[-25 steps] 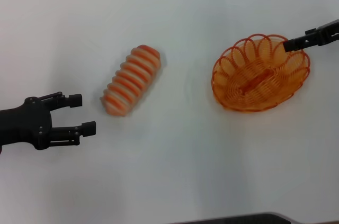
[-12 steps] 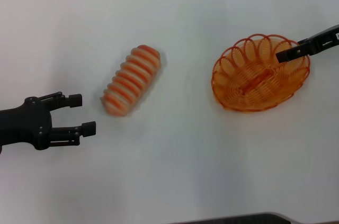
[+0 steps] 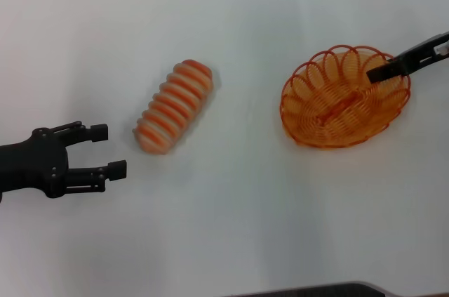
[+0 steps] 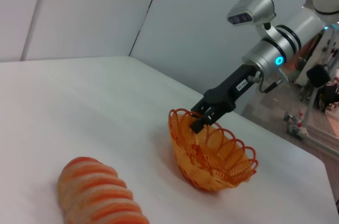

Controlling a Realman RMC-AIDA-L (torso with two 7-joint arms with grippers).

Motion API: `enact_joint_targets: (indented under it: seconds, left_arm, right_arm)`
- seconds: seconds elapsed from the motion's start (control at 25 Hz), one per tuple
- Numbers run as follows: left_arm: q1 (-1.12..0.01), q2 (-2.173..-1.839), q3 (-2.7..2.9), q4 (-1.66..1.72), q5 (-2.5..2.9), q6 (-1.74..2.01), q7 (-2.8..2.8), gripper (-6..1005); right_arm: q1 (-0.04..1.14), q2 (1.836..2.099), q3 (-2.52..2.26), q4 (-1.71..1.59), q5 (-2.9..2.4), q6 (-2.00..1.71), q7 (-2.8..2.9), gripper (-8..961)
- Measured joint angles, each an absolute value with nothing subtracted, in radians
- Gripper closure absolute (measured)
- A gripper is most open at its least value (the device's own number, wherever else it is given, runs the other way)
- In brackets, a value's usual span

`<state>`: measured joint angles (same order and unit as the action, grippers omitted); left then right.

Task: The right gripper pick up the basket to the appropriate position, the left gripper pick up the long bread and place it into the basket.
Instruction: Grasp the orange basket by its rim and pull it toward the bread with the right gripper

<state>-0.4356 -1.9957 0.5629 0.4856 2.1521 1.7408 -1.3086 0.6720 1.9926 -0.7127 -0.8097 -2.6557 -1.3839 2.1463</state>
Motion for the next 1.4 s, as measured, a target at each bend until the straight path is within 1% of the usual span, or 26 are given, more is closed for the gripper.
enact_joint_targets:
  seconds: [0.08,0.2,0.4,0.6,1.08,1.4]
  left_arm:
    - [-0.436,-1.996,0.564,0.486,2.152,1.736,-1.308,92]
    - [-0.437,-1.996,0.566,0.486,2.152,1.734,-1.308,93]
    - [-0.437,-1.996,0.566,0.486,2.152,1.732,-1.308,94]
    - [-0.439,-1.996,0.566,0.489,2.152,1.73,-1.308,95]
    - [-0.439,-1.997,0.56,0.496,2.152,1.73,-1.309,98]
    - [-0.441,-1.997,0.558,0.495,2.145,1.727,-1.309,100]
  right_arm:
    - [0.672,1.995,-0.743,-0.809,-2.656,-1.38,2.153,257]
    - [0.672,2.001,-0.775,-0.809,-2.656,-1.375,2.157,506]
    - [0.673,2.003,-0.804,-0.809,-2.658,-1.364,2.175,631]
    - [0.673,2.005,-0.807,-0.811,-2.663,-1.365,2.175,687]
    - [0.672,2.004,-0.778,-0.824,-2.656,-1.388,2.228,725]
    - [0.695,2.002,-0.694,-0.829,-2.642,-1.449,2.267,766]
